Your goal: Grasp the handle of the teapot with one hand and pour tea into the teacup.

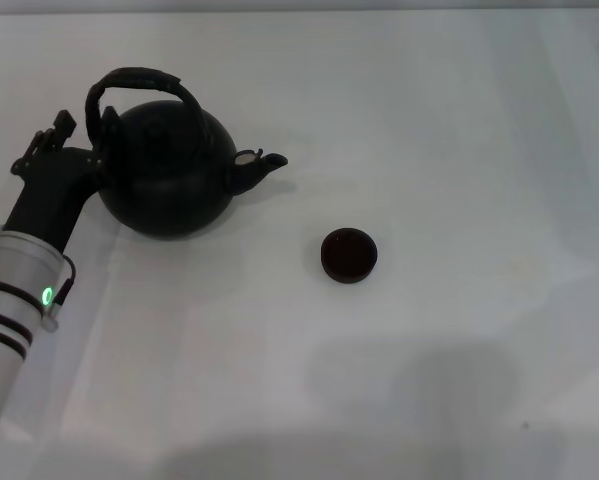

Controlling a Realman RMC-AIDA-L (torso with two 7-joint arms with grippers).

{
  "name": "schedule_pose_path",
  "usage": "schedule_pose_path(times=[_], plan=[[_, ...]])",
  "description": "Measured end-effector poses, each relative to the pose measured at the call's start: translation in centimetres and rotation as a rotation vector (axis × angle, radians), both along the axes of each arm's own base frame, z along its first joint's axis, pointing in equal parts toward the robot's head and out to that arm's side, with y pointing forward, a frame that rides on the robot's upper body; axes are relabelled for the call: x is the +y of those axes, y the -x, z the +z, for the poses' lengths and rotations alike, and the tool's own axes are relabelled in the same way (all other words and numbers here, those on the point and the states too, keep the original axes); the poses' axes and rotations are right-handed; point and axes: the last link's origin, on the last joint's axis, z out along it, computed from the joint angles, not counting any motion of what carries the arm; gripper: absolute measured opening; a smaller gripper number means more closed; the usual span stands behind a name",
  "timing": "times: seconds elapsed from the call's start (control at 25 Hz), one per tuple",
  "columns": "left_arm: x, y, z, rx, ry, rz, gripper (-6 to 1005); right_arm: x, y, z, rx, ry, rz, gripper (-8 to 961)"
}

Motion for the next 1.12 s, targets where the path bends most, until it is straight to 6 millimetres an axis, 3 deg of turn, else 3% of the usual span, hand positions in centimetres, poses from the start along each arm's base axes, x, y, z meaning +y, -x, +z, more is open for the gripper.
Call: schedule_pose_path(times=[0.2,0.36,0.64,0.92,1.12], plan=[[-0.6,-0.2,-0.3,0.010,0.015,-0.033,510,0.1,0.1,0.1,-0.001,-0.002,0.002,838],[-1.0,-0.4,-0.3,0.030,0.034,-0.071,651,0.1,0.1,0.1,-0.002,-0.002,0.004,838],[-3.4,-0.2,0.8,0.002,-0.055,-0.111,892,0.0,-0.1,0.4,0.001,-0.012,-0.003,838],[-5.3,0.6,2.5,-0.027,-0.162,-0.097,892,-0.2,-0.4,0.4,0.002,-0.013,-0.012,838],[-5.9,3.4,4.6,-0.071,-0.268,0.048,892,-0.3,-0.5,0.3,0.003,-0.013,-0.014,838]])
